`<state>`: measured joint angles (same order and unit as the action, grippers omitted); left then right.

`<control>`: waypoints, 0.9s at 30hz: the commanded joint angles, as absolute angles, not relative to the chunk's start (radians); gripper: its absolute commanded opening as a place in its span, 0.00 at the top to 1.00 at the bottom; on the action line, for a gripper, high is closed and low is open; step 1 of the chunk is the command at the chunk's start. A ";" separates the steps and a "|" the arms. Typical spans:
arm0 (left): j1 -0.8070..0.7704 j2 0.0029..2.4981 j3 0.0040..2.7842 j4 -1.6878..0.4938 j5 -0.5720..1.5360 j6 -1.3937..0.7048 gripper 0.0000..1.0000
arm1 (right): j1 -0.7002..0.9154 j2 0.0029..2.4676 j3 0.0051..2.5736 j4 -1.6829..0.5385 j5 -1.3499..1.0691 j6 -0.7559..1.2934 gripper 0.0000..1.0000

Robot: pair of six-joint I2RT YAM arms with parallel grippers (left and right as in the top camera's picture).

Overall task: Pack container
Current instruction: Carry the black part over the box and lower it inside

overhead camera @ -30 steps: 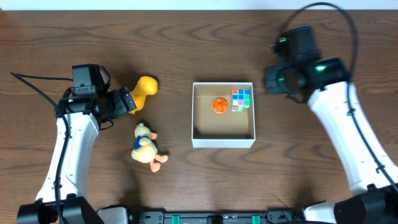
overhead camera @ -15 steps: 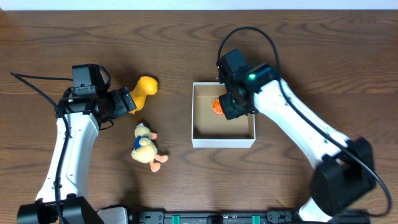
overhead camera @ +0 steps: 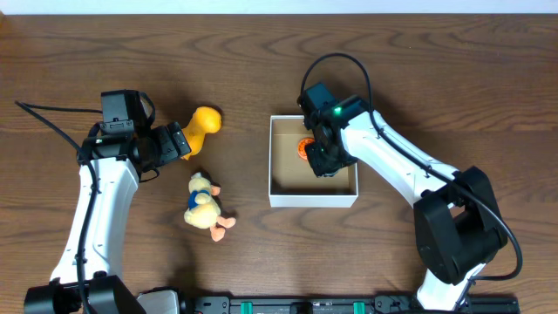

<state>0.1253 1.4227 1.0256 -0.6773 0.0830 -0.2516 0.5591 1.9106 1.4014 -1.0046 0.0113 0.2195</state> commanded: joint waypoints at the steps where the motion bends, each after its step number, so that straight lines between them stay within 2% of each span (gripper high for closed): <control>1: 0.128 1.402 1.047 -0.680 0.089 -0.257 0.02 | 0.538 1.917 1.372 -0.992 0.015 0.232 0.71; 5: 0.128 1.402 1.047 -0.681 0.089 -0.257 0.02 | 0.520 1.917 1.358 -0.979 0.015 0.231 0.66; 9: 0.128 1.402 1.047 -0.681 0.090 -0.257 0.02 | 0.515 1.917 1.358 -0.968 0.015 0.230 0.50; 11: 0.128 1.402 1.047 -0.681 0.089 -0.257 0.02 | 0.516 1.917 1.358 -0.961 0.015 0.230 0.49; 13: 0.128 1.402 1.047 -0.681 0.090 -0.257 0.02 | 0.516 1.917 1.358 -0.957 0.015 0.230 0.40; 21: 0.128 1.401 1.047 -0.681 0.137 -0.246 0.02 | 0.517 1.917 1.359 -0.950 0.015 0.219 0.39; 27: 0.081 1.349 1.047 -0.700 0.206 -0.190 0.02 | 0.519 1.907 1.405 -0.953 0.014 0.174 0.42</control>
